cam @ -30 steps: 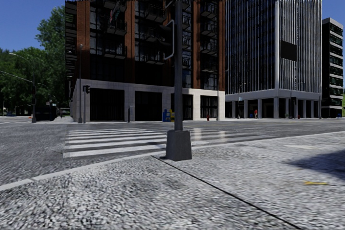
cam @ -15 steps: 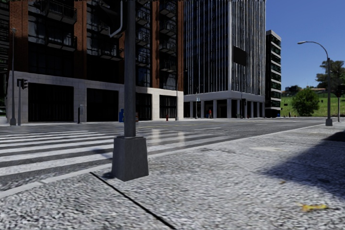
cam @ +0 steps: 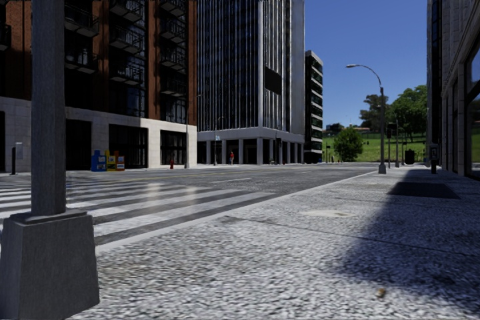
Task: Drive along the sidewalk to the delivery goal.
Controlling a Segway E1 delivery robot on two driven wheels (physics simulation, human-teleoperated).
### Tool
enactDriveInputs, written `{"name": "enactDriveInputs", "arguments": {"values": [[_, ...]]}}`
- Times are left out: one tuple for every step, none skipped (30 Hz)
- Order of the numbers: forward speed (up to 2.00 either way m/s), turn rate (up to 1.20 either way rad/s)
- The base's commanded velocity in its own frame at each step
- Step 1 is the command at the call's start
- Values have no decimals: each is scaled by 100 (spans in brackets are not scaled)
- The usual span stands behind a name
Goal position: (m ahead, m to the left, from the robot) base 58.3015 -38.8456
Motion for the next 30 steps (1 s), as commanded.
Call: {"name": "enactDriveInputs", "arguments": {"values": [[174,-57],[174,-57],[174,-57],[174,-57],[174,-57],[174,-57],[174,-57],[174,-57],[174,-57],[174,-57],[174,-57],[174,-57],[174,-57],[174,-57],[174,-57],[174,-57],[174,-57],[174,-57],[174,-57],[174,-57],[175,-57],[175,-57],[175,-57],[175,-57],[175,-57],[175,-57],[175,-57],[176,-57],[176,-57],[177,-57]]}}
